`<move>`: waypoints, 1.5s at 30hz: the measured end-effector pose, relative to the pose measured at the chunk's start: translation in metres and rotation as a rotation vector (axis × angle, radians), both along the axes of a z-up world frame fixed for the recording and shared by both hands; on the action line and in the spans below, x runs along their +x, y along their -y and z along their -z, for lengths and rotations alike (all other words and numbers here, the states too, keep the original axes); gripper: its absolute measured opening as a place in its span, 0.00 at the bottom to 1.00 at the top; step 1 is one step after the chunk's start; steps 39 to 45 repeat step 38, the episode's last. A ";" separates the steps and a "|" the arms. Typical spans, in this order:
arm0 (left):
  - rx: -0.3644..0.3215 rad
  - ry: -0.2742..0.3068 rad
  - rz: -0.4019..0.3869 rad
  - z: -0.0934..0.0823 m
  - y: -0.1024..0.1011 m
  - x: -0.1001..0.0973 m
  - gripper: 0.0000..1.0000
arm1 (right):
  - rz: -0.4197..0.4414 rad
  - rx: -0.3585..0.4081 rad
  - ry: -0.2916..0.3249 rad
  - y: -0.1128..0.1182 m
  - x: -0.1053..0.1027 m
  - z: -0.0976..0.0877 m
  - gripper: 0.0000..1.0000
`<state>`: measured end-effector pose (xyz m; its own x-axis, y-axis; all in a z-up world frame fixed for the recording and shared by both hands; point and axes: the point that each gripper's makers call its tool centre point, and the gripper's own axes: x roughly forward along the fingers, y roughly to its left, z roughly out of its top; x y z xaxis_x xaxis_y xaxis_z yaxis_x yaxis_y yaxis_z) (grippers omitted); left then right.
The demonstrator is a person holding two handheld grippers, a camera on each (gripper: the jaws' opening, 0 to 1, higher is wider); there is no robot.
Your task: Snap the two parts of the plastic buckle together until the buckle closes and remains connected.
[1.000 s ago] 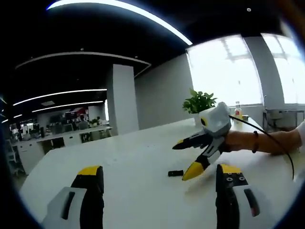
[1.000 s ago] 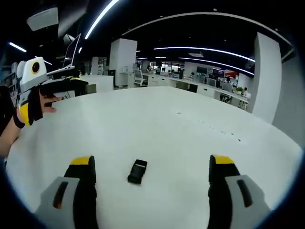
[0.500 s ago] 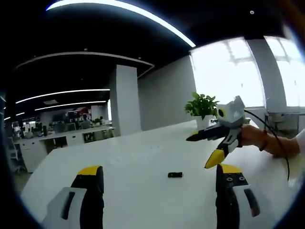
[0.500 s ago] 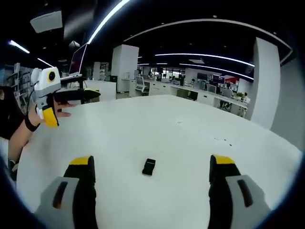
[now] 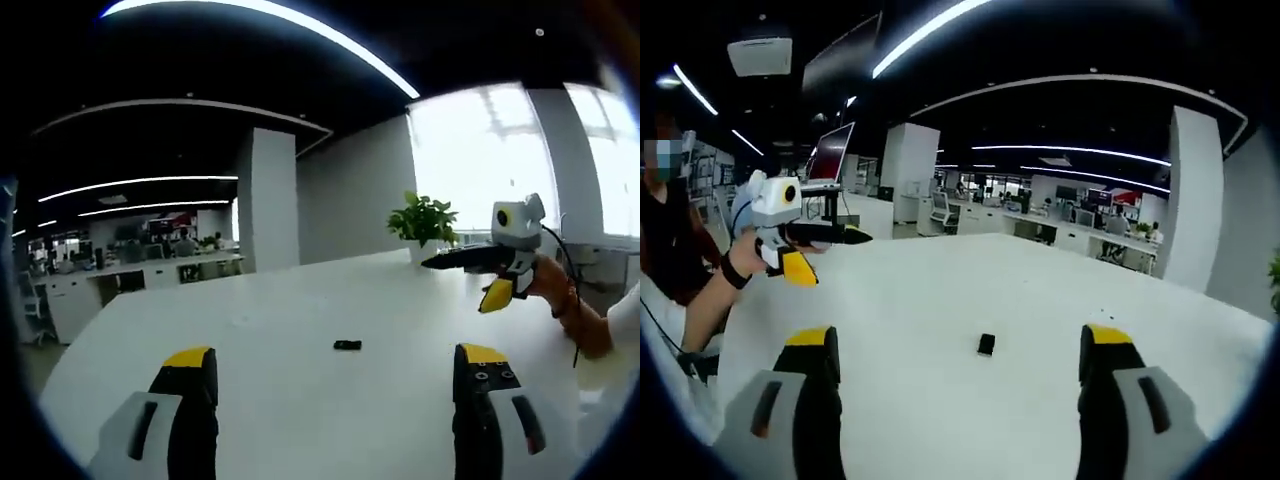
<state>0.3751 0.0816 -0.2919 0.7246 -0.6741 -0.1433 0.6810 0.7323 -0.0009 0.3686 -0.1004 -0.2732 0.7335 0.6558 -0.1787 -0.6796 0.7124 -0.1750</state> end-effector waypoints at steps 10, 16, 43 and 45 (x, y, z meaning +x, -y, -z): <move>-0.046 0.031 -0.049 -0.001 -0.014 -0.022 0.99 | 0.083 0.036 0.007 0.037 -0.027 0.008 0.99; -0.035 0.045 -0.038 -0.005 -0.013 -0.024 0.99 | 0.078 0.092 0.000 0.039 -0.029 0.007 0.98; -0.019 0.044 -0.060 -0.001 -0.019 -0.023 0.99 | 0.049 0.088 -0.007 0.025 -0.030 0.007 0.96; -0.019 0.044 -0.060 -0.001 -0.019 -0.023 0.99 | 0.049 0.088 -0.007 0.025 -0.030 0.007 0.96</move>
